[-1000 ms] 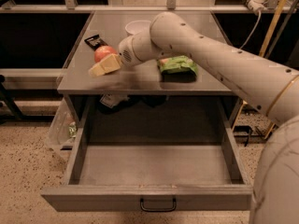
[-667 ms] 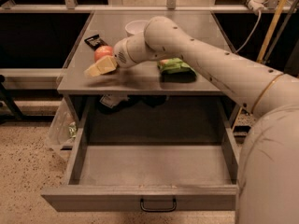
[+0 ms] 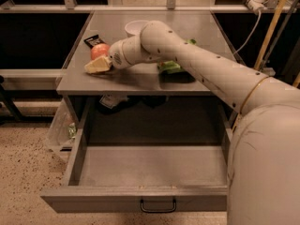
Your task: Place apple into top drawer
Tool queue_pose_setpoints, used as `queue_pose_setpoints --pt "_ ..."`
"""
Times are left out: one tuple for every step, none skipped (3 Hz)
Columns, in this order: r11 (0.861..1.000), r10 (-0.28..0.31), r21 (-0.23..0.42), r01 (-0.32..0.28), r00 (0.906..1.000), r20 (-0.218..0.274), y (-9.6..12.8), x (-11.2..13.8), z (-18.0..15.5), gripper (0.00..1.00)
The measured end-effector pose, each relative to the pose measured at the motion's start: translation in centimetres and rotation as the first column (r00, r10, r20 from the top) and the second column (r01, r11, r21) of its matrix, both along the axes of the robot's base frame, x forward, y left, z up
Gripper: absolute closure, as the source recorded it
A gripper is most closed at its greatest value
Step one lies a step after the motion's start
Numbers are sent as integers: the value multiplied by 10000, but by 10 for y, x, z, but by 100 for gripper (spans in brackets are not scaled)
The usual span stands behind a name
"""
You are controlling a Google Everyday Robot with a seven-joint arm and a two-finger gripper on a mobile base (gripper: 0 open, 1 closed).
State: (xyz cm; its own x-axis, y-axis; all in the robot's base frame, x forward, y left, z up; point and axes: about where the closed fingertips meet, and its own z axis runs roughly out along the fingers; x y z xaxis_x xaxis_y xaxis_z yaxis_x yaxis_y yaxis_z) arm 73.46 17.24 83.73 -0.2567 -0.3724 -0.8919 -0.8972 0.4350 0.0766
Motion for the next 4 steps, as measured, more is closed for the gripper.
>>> queue_pose_setpoints --pt "10000 0 1 0 10000 0 -2 0 2 66" --pt "10000 -1 2 1 10000 2 -2 0 4 89" --pt "9986 -207 502 177 9981 584 -12 -11 13 100" --pt "9931 -259 1170 95 9899 1395 -29 -33 30 100"
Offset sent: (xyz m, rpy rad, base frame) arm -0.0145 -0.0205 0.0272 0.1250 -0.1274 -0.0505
